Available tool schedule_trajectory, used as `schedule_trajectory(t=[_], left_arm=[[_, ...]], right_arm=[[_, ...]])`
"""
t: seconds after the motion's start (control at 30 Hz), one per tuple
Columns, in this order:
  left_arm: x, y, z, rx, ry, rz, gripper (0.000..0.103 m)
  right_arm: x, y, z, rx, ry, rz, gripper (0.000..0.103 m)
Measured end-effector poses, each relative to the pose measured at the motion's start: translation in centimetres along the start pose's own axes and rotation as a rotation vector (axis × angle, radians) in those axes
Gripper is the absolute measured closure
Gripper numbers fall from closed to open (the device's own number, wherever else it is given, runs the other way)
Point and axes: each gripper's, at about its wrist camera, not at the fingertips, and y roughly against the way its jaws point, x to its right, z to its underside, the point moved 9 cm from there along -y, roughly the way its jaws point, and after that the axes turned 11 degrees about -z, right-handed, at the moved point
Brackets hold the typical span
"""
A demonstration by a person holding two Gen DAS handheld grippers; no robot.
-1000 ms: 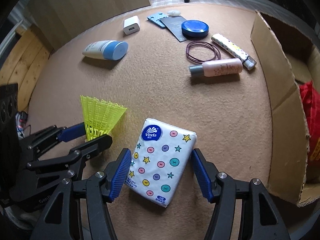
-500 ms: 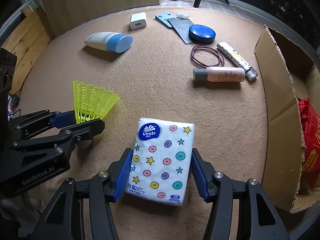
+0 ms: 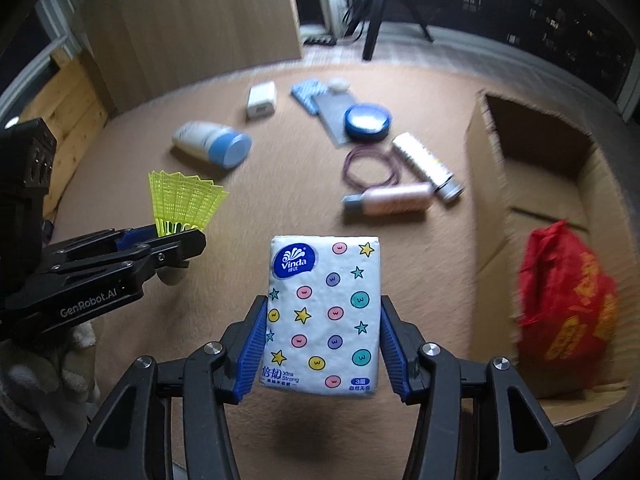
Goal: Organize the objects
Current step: 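Carry both items to the box and release them inside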
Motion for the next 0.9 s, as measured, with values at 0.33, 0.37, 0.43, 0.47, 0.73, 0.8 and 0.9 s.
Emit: schedule_trajectory(t=[0.33,0.37,0.43,0.47,0.73,0.8,0.9], left_arm=[[5.8,1.7,-5.9,0.088,-0.054,0.054,0.068],[6.4,1.7,-6.3,0.094,-0.062,0.058,0.068],[8.1,1.8,-7.1,0.106,-0.082,0.07,0.068],[9.1,1.7,-7.6,0.112,-0.093,0.077,0.068],[16.2,0.4,-10.9,0.138,-0.172,0.117,0.068],[17.9,0.0,-11.7,0.14,-0.187,0.127,0.068],[20.7,-1.0,-12.7,0.139,-0.217,0.133,0.068]], right_arm=[[5.4,6.5,-3.5,0.128,-0.045,0.036,0.055],[6.1,7.0,-3.8,0.139,-0.047,0.047,0.055],[7.8,7.9,-4.3,0.159,-0.061,0.068,0.055],[8.8,8.3,-4.6,0.169,-0.072,0.079,0.055],[15.3,10.4,-5.7,0.202,-0.124,0.14,0.055],[16.4,10.5,-5.9,0.206,-0.129,0.151,0.055],[18.5,10.4,-6.3,0.204,-0.146,0.159,0.055]])
